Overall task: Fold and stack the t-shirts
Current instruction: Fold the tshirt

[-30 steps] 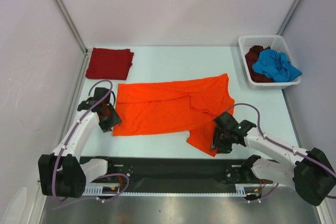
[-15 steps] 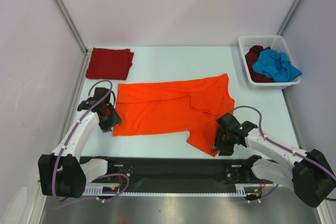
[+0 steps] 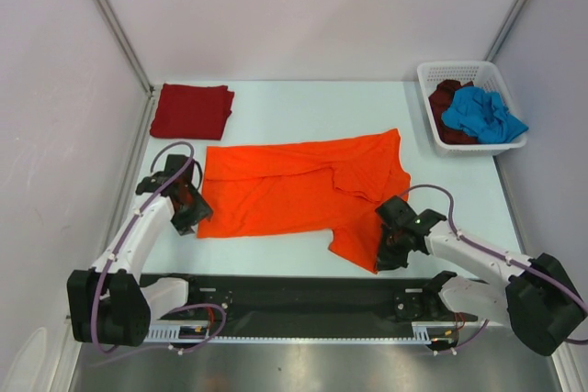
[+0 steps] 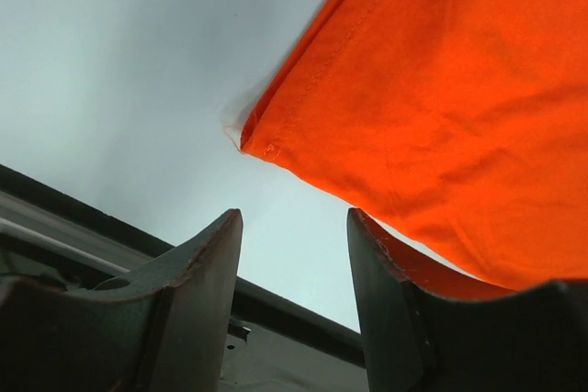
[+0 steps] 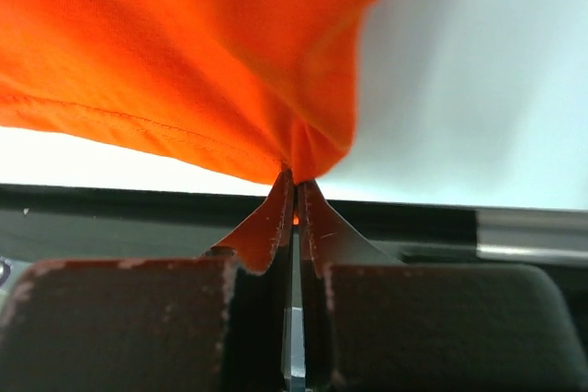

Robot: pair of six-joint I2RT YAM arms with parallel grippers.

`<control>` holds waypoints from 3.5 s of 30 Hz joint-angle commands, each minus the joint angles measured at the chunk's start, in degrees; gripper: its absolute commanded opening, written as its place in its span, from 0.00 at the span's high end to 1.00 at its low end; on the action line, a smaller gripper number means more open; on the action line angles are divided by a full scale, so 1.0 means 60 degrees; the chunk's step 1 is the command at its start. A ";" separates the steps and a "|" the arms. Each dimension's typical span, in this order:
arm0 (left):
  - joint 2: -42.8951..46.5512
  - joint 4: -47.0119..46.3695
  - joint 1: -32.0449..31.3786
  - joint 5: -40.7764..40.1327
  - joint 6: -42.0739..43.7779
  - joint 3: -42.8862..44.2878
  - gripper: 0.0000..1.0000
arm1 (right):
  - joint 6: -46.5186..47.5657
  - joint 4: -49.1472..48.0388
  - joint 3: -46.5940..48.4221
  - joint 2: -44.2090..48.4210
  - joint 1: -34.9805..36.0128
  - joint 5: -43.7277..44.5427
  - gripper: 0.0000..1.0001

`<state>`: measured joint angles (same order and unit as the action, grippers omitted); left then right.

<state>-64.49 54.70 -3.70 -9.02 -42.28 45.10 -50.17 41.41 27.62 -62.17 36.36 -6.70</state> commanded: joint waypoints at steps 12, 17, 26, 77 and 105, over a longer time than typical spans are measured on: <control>-0.0868 -0.0677 0.0588 -0.0109 -0.1317 -0.1086 0.45 | 0.0789 0.1024 0.0671 0.0855 -0.0596 0.0604 1.00; -0.0970 -0.0986 0.0588 -0.0532 -0.0937 -0.0838 0.47 | 0.0789 0.0848 0.0641 0.0724 -0.0596 0.0516 1.00; -0.1718 -0.1499 0.1042 -0.0358 -0.0746 -0.0822 0.61 | 0.0906 0.0994 0.0729 0.0782 -0.0596 0.0486 1.00; -0.3210 -0.2305 0.1057 -0.0138 0.1128 0.1930 1.00 | 0.4773 0.3002 0.7774 -0.3421 -0.4404 0.0136 1.00; -0.6727 -0.1704 0.0735 -0.0109 0.1876 0.5212 1.00 | 0.5286 0.2444 1.0557 -0.6790 -0.5064 -0.0495 1.00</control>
<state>-104.16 44.05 0.97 -8.03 -32.38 73.58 -19.33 57.21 87.26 -101.93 6.74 -9.28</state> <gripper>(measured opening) 0.011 0.023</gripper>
